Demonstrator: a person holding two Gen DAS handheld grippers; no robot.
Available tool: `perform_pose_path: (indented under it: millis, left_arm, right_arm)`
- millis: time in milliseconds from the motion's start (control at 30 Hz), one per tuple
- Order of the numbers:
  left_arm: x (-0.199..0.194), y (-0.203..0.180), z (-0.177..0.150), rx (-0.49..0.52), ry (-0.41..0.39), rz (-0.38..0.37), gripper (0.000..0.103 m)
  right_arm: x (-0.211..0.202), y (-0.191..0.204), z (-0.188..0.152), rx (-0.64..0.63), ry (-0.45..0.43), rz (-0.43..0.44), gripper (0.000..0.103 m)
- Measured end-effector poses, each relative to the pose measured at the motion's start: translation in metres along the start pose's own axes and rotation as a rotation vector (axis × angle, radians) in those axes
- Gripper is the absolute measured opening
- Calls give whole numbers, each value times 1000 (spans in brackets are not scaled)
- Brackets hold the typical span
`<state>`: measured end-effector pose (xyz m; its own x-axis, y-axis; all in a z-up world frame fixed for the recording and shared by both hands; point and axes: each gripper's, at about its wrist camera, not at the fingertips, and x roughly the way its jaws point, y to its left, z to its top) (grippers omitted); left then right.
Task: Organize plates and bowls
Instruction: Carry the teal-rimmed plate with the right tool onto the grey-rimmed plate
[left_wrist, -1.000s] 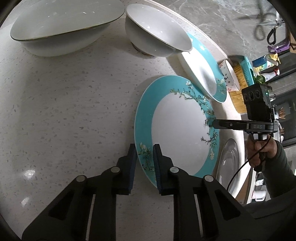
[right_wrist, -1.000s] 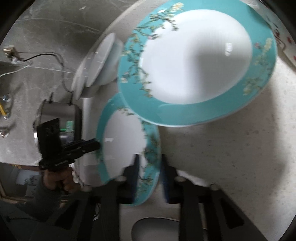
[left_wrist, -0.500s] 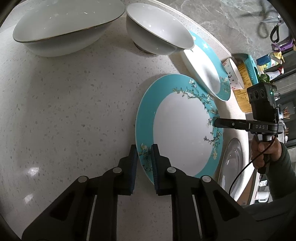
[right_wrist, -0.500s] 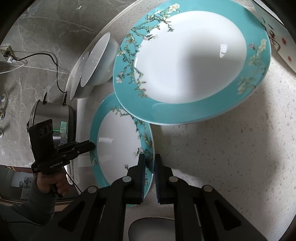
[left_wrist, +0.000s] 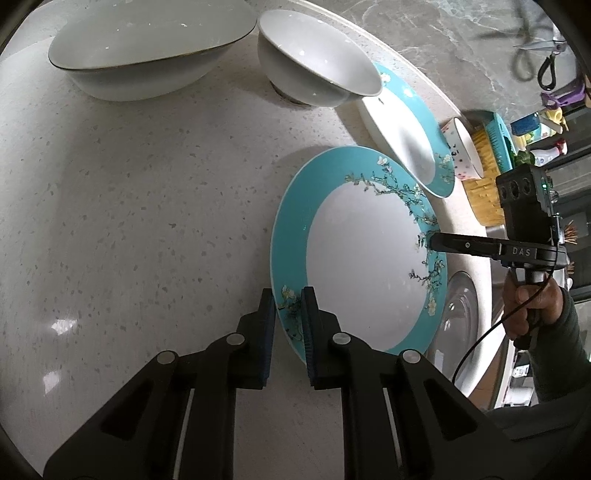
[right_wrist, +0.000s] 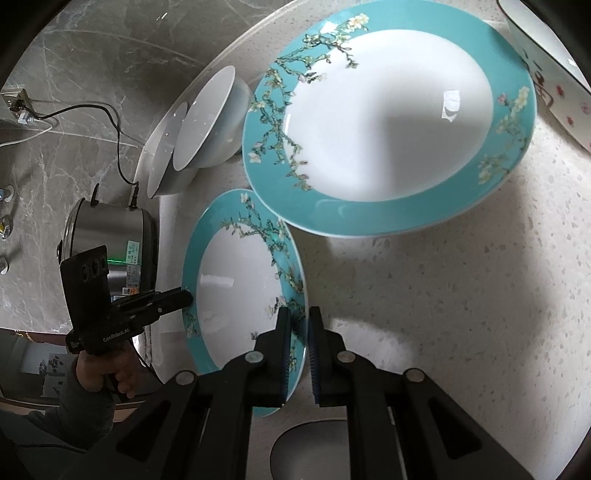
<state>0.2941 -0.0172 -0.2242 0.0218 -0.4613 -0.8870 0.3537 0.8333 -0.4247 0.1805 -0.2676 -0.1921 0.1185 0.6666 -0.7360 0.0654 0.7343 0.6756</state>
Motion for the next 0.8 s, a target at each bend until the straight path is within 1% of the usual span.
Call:
perform_pose_path:
  millis: [200,367,800]
  left_arm:
    - [-14,-9,-6,25,-20,9,11]
    - [-26,-20,-10,46,-39,2,11]
    - [-51,-56,-35,104,-29,-25,11]
  right_arm:
    - [-10,9,-7,-16,-26,4,11]
    - [-25,14,-15,-26,-53,1,11]
    - [-63,15,-50,-6,-126,-2,11]
